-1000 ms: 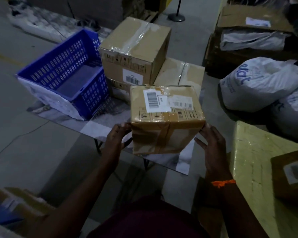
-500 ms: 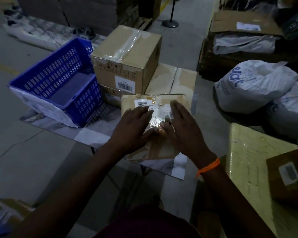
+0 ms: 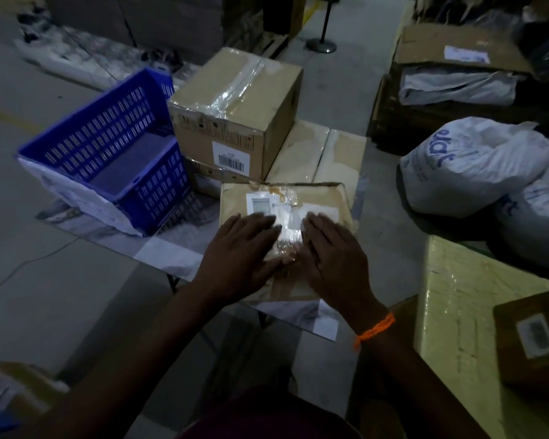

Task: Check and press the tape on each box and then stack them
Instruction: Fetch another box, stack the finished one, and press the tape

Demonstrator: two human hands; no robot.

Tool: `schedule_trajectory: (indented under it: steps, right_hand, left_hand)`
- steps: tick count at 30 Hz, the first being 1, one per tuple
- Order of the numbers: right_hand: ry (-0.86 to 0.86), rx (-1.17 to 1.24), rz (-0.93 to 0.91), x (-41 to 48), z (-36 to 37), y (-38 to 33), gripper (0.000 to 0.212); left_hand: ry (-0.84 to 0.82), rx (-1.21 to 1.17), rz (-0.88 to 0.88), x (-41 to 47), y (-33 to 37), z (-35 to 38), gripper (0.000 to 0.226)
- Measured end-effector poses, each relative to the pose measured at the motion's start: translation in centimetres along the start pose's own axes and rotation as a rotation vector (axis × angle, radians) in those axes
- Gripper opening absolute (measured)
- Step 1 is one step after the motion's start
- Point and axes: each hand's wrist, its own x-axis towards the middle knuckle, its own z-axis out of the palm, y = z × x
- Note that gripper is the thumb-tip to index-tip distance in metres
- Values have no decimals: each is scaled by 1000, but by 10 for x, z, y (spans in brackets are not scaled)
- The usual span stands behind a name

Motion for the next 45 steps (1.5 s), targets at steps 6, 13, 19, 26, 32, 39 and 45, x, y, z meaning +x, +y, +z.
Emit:
schedule_trajectory:
  steps: [6,13,19,26,32,39,45]
  right_hand:
    - [109,38,-179,-40,1,14,31]
    - [113,123,-63,-37,4,4,26]
    - [90,197,-48,-25,-8,8,30]
    - [-46,682,646,16,-26,27,63]
    - [-128,1038,673,19,-25,11,64]
    - [-58,1068,663,-32,-3,-30,62]
    - [-1,1230,843,-77,9,-32,46]
  left_hand:
    - [217,-70,157,-38,-14,12,36]
    - [288,-209,53,-37,-9,20,35]
    - [267,-332,-25,-30,-11,15,30]
    - [211,-735,-569,-9,-20,-3,65]
    - [163,-1070,-650,-28,-29,-8,68]
    - [387,-1194,-747,-107,-30,-11,66]
    - [408,-1352,-880,-153,-23,8,65]
